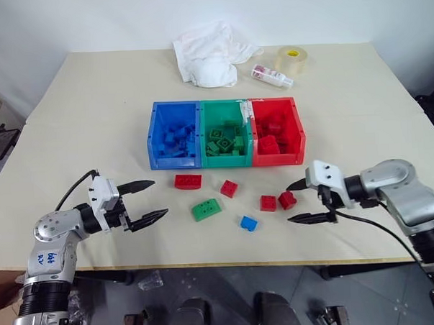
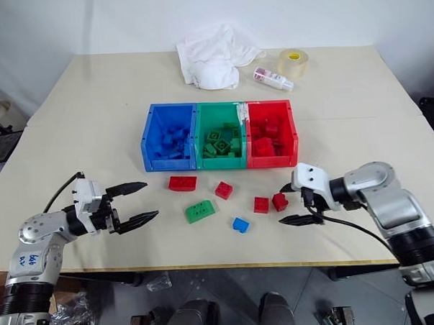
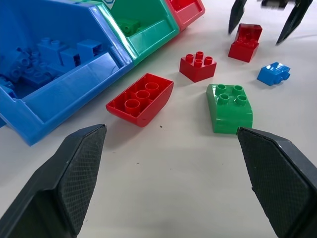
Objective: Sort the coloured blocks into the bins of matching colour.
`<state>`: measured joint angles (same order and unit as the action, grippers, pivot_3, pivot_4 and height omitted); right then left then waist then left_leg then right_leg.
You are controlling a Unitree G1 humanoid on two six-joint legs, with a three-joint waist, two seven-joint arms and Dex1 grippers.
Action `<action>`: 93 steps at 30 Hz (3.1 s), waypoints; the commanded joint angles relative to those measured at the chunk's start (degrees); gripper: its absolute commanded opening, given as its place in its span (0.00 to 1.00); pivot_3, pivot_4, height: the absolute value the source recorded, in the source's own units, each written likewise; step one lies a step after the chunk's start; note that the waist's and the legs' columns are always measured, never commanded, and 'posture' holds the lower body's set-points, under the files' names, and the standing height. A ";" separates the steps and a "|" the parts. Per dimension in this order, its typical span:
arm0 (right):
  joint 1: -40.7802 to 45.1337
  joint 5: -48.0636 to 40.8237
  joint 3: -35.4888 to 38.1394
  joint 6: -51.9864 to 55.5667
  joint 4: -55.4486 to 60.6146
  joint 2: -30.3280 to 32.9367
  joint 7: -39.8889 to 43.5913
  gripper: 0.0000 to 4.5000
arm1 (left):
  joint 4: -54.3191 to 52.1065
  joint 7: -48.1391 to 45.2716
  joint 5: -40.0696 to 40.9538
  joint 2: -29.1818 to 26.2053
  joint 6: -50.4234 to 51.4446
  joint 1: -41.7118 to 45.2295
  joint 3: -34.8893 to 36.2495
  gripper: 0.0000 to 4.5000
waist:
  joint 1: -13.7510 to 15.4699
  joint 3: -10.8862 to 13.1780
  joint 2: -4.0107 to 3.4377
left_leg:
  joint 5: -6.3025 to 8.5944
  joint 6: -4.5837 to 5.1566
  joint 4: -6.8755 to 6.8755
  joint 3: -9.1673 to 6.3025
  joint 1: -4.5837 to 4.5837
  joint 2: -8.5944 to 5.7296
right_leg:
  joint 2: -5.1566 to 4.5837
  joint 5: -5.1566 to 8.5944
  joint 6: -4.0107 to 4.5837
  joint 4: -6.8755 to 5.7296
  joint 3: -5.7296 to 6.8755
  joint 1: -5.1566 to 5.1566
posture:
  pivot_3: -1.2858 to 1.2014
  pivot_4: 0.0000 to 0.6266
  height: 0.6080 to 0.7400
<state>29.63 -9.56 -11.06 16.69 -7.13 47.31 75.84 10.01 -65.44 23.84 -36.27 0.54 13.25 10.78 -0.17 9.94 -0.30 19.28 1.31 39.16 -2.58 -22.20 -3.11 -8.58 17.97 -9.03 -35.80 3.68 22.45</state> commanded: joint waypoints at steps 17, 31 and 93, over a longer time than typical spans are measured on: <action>6.99 -4.92 8.99 -1.14 0.49 -4.33 -8.26 0.36 | -0.66 0.33 0.87 -0.18 -0.60 0.50 0.47 1.00 | -0.09 0.00 0.00 | 0.00 0.00 0.00 0.00 0.00 0.00 | 0.00 0.00 0.00 -0.01 0.00 0.00 | 0.52 0.24 1.00; 30.34 6.80 5.74 -17.70 -34.32 -15.75 -20.56 0.90 | 1.08 -0.57 0.25 0.98 -1.46 3.23 -1.49 1.00 | -1.71 0.00 0.00 | -0.02 -0.03 -0.13 -0.15 0.00 -0.07 | -0.01 0.00 0.00 -0.09 0.07 0.05 | 0.52 0.24 1.00; 21.04 0.09 5.03 -0.24 -10.87 -9.69 -15.93 0.32 | -3.48 1.59 1.89 0.38 -0.29 -1.71 0.01 1.00 | -0.23 0.03 0.02 | 0.01 -0.01 -0.03 -0.03 0.01 0.00 | 0.01 0.00 0.00 -0.03 -0.01 0.04 | 0.52 0.24 1.00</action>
<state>48.23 -11.37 -6.40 18.97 -13.46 38.09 61.62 7.22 -63.65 25.06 -36.13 0.77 10.83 10.64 -0.40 9.96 -0.28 19.29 1.31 39.12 -2.61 -22.18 -3.12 -8.58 17.96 -9.03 -35.83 3.68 22.47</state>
